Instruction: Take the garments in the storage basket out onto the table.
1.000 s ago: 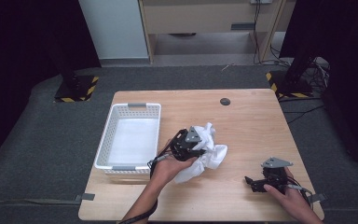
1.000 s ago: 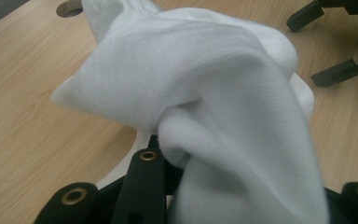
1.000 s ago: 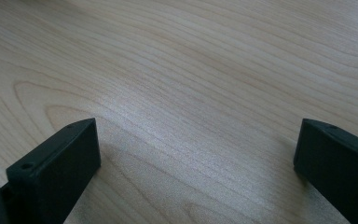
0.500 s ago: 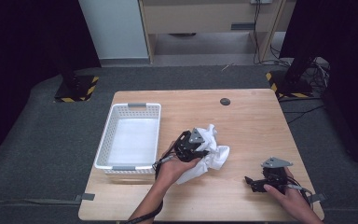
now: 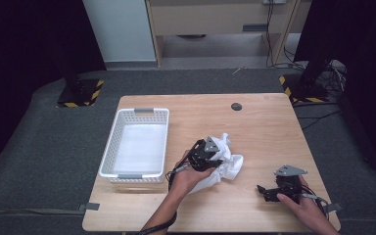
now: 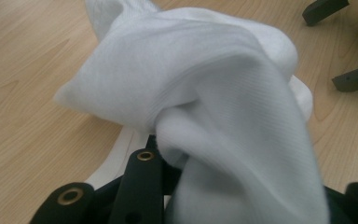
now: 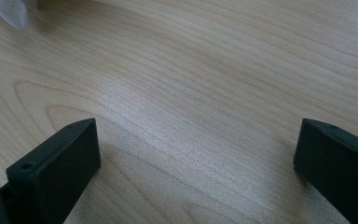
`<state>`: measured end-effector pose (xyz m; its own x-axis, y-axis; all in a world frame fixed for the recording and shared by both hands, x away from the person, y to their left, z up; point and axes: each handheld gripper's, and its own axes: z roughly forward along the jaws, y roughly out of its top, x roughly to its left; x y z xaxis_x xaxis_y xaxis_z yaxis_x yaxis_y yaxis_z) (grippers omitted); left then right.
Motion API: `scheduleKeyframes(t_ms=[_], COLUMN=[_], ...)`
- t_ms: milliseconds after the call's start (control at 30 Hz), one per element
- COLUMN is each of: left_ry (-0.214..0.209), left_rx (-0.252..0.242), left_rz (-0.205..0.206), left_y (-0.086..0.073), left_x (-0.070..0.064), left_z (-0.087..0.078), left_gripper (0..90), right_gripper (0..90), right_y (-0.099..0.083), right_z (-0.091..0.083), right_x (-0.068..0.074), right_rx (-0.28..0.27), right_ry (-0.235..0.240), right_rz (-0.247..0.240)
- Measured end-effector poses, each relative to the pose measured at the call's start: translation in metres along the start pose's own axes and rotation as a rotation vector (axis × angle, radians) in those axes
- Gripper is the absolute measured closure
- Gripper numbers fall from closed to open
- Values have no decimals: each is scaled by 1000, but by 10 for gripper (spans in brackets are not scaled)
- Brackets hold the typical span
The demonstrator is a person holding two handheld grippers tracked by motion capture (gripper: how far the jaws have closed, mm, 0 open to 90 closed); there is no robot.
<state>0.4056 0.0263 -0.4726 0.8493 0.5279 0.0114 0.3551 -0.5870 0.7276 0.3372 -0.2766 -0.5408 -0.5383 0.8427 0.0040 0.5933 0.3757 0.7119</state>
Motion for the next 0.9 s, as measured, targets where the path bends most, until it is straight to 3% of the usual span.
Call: scheduleKeyframes(t_ms=[467, 733, 833, 900], left_ry=[3, 30, 46, 70], left_rx=[4, 0, -2, 0], left_rz=[-11, -27, -36, -36], left_y=[2, 2, 2, 2], left_x=[-3, -2, -1, -1], left_z=[15, 20, 23, 24], left_gripper=[695, 667, 601, 494], right_gripper=[5, 5, 5, 5], right_y=[0, 0, 0, 0], right_z=[0, 0, 0, 0], right_x=[0, 0, 0, 0], right_rx=[0, 0, 0, 0], right_ry=[2, 2, 2, 2], right_rz=[-1, -1, -1, -1])
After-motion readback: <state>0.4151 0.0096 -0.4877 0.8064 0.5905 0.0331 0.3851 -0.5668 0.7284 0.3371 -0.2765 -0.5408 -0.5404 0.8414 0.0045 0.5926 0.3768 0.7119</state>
